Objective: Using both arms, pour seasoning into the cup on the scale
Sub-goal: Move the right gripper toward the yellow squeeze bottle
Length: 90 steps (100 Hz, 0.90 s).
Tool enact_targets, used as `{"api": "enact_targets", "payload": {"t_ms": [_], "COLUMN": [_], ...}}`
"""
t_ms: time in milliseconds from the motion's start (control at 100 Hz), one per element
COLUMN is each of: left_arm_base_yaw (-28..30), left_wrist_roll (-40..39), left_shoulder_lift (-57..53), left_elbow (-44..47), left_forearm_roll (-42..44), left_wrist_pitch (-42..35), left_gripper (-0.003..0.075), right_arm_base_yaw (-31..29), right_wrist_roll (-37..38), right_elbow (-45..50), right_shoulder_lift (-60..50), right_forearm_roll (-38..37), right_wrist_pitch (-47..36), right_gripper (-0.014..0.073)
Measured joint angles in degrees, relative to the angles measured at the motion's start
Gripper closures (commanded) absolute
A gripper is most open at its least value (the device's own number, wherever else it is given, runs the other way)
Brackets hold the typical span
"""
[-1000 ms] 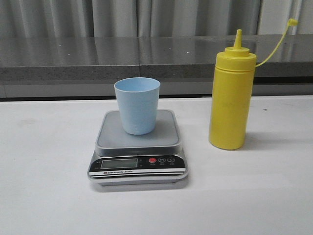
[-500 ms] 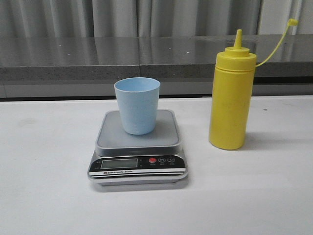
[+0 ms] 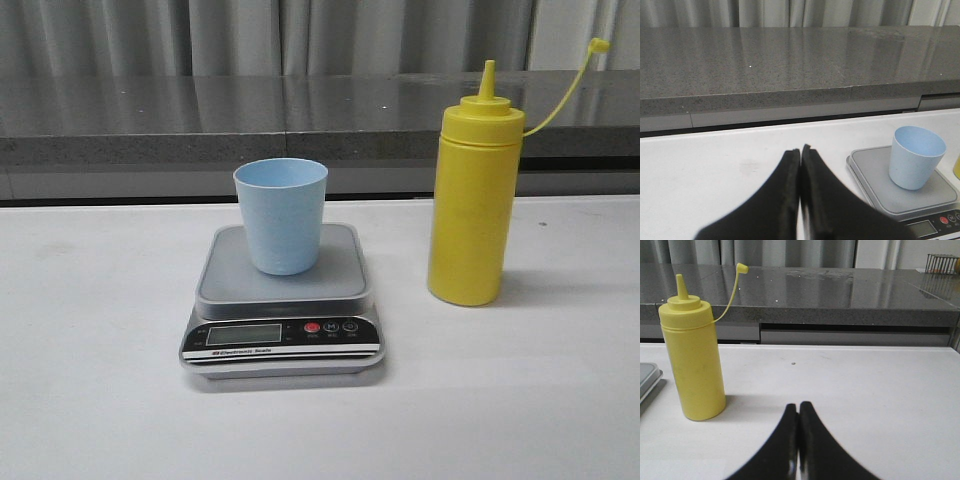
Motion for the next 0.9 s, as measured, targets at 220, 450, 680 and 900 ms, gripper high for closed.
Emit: {"api": "enact_targets", "payload": {"t_ms": [220, 450, 680, 900], "left_arm_base_yaw": [0.0, 0.0, 0.0, 0.0], "left_wrist_roll": [0.0, 0.0, 0.0, 0.0], "left_shoulder_lift": [0.0, 0.0, 0.0, -0.09], "left_elbow": [0.0, 0.0, 0.0, 0.0], "left_forearm_roll": [0.0, 0.0, 0.0, 0.0], "left_wrist_pitch": [0.0, 0.0, 0.0, 0.0], "left_gripper": [0.074, 0.074, 0.074, 0.074], "right_arm_base_yaw": [0.0, 0.0, 0.0, 0.0], "right_wrist_roll": [0.0, 0.0, 0.0, 0.0], "right_elbow": [-0.15, -8.44, -23.25, -33.82], "right_shoulder_lift": [0.0, 2.64, 18.17, 34.68], "right_forearm_roll": [1.3, 5.02, 5.55, 8.99], "right_wrist_pitch": [-5.18, -2.07, 11.24, 13.41], "right_gripper": [0.0662, 0.0662, 0.0662, 0.0662]}}
